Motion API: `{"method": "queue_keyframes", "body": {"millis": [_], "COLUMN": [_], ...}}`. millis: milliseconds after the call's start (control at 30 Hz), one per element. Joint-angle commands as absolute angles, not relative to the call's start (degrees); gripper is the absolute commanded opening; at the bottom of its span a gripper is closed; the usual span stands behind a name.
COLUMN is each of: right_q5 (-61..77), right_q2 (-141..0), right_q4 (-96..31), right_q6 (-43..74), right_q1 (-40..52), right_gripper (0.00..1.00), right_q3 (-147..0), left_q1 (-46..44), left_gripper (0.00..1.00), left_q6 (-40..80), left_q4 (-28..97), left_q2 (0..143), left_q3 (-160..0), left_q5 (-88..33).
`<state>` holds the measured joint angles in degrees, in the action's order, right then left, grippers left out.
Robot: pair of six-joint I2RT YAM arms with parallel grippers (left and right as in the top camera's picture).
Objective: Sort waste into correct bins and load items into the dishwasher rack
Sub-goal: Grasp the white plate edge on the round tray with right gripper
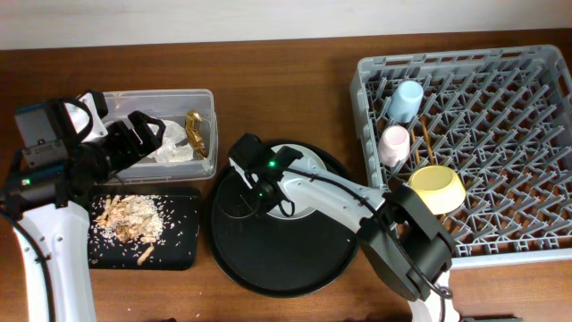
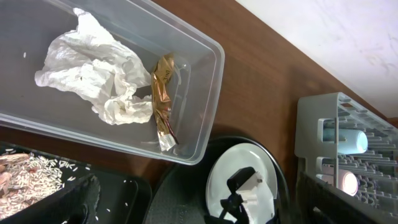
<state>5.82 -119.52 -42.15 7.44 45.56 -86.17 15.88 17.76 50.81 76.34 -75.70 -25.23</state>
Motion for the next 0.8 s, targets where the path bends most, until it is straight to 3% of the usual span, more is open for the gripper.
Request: {"method": "queue_keyframes", "body": {"millis": [0, 233, 367, 533, 767], "right_q5": [5.34, 5.32, 5.85, 5.93, 5.96], "right_q2": [-120.73, -122.26, -122.19, -122.19, -118.02], "right_q4": [-41.23, -40.25, -40.29, -41.32, -43.97], "right_q6": [8.29, 9.13, 10.09, 11.44, 11.40], "right_q1": [46.24, 46.59, 46.59, 46.59, 46.37], "right_gripper": [0.43, 0.43, 0.17, 0.04, 0.04], "right_q3": [-84.90, -84.16, -84.18, -84.18, -86.78], "left_q1": [16.10, 16.10, 16.10, 16.08, 16.10], "left_gripper": [0.99, 0.99, 0.99, 0.99, 0.99], "left_q6": [17.93, 17.93, 17.93, 17.93, 17.93], "left_q4": [50.68, 50.68, 50.68, 50.68, 50.68], "left_q2": [75.90, 75.90, 75.90, 75.90, 75.90], "left_q3": [-76.60, -76.60, -76.60, -76.60, -76.60], "left_q5": [-25.45, -25.45, -25.45, -25.45, -25.45]}}
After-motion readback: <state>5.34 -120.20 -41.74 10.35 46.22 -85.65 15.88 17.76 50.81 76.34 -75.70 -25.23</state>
